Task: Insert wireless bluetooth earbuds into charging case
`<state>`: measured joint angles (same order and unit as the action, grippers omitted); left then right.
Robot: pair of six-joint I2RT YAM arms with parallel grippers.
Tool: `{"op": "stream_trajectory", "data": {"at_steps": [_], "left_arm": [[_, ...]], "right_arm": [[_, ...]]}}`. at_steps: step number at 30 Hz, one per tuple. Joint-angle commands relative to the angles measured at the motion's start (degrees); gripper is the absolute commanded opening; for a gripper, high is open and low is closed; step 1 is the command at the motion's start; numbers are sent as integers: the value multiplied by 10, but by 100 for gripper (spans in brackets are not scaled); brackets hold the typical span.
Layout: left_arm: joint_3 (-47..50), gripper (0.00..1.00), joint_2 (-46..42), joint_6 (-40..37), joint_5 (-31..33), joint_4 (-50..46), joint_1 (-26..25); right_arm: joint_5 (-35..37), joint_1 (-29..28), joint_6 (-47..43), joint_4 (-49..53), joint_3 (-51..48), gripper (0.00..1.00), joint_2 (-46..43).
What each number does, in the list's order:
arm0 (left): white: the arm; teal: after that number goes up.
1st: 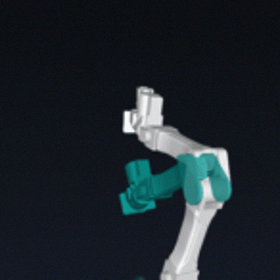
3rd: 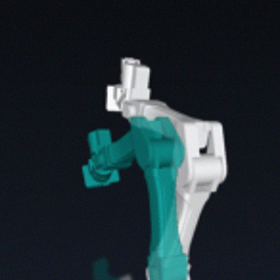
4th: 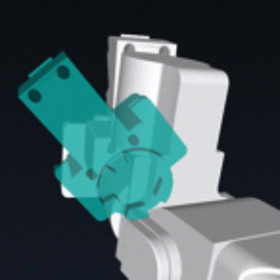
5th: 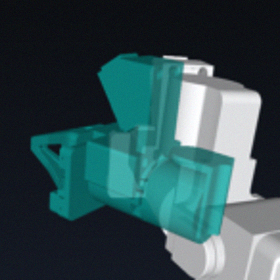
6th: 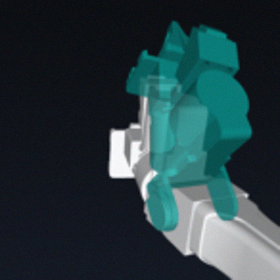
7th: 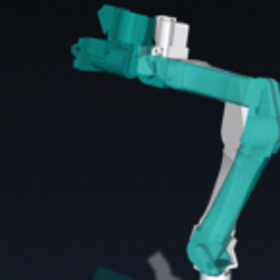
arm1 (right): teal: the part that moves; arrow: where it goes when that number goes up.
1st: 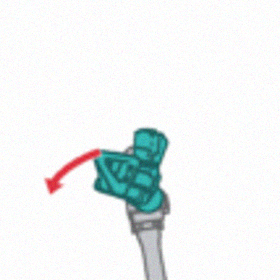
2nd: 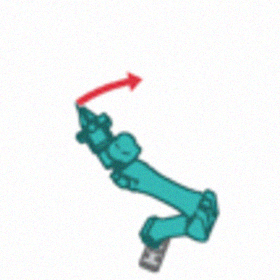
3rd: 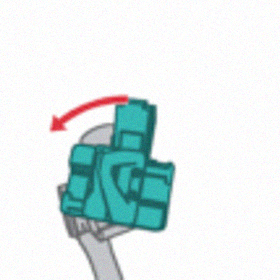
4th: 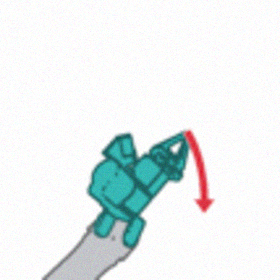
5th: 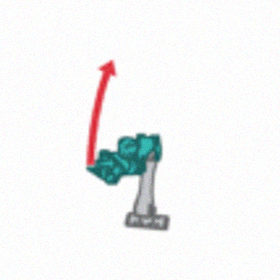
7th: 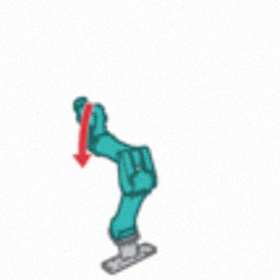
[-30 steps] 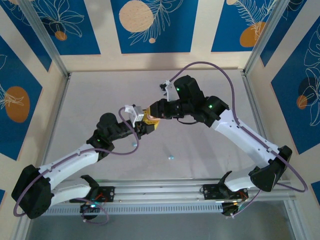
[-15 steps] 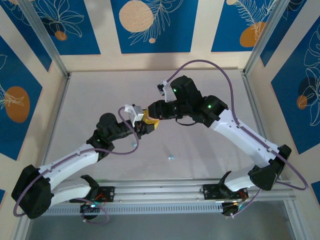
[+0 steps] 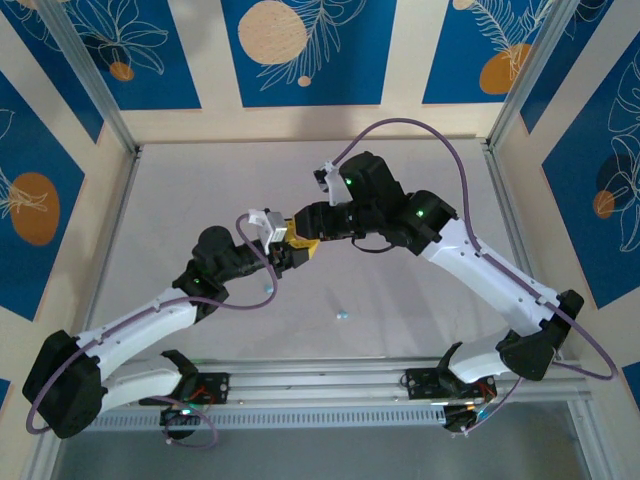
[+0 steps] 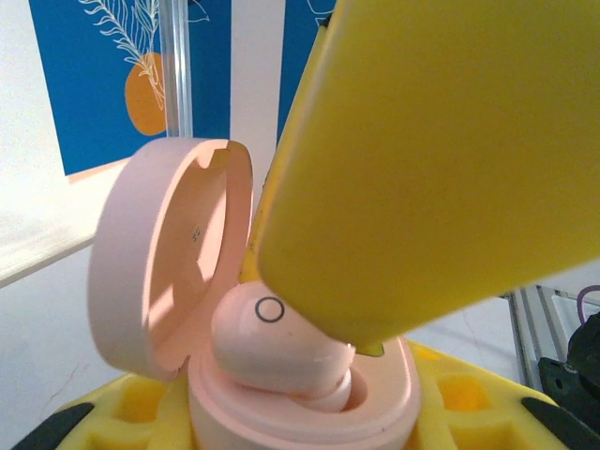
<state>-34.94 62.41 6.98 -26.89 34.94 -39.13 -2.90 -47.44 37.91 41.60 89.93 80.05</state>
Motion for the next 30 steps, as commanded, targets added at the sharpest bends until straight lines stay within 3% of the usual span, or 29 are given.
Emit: {"op": "stream_trajectory", "data": {"at_steps": [1,18,23,26,30], "left_arm": [[-12,27,-14,-1,-2,38,-6],[-14,27,-16,-12,1,27,-6],[-10,27,-22,-26,-2,19,-6],[-7,27,-27,-39,-16,18,-7],[-6,27,-33,-49,-37,27,-8]], "right_arm": [[15,-3,-7,11,14,37,-13],[-45,-3,-14,-33,-4,38,-53],[-1,4,-23,-64,-29,40,-104],[22,40,4,-46,-39,45,-117],[-42,105,43,-24,-41,51,-100]]}}
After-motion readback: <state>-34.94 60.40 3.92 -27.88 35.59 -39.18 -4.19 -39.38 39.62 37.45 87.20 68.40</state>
